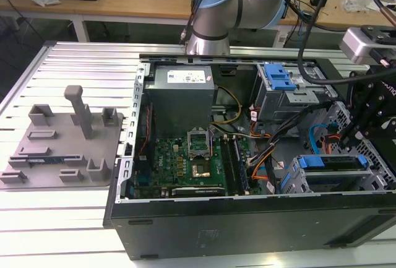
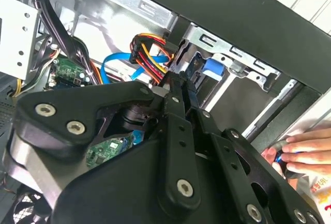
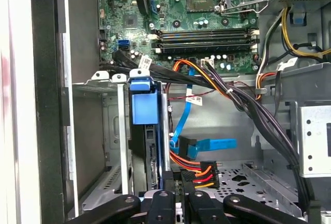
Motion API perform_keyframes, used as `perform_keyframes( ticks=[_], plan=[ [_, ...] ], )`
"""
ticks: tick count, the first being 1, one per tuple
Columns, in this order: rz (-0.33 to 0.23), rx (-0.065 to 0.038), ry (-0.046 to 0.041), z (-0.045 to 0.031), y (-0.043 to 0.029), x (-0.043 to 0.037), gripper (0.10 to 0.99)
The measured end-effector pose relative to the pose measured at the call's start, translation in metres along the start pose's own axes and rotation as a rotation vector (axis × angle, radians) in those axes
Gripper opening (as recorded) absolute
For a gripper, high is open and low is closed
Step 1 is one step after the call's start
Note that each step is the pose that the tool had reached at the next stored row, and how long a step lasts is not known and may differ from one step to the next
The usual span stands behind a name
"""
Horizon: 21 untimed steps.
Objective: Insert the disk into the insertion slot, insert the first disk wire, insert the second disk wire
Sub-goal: 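Insert the first disk wire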
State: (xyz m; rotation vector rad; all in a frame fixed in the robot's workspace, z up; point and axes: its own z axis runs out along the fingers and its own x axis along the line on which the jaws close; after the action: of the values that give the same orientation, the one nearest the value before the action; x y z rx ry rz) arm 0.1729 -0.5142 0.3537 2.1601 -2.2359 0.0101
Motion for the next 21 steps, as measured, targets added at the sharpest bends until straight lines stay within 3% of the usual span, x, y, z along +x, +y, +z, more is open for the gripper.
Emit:
perform_keyframes(
  ticks=[10, 21],
  plan=[
    [0.008, 0.0, -0.0003, 0.0007, -0.0003, 0.0128, 0.169],
    [0.019, -0.001, -0.0004, 0.0031, 0.0001, 0.015, 0.169]
  ],
)
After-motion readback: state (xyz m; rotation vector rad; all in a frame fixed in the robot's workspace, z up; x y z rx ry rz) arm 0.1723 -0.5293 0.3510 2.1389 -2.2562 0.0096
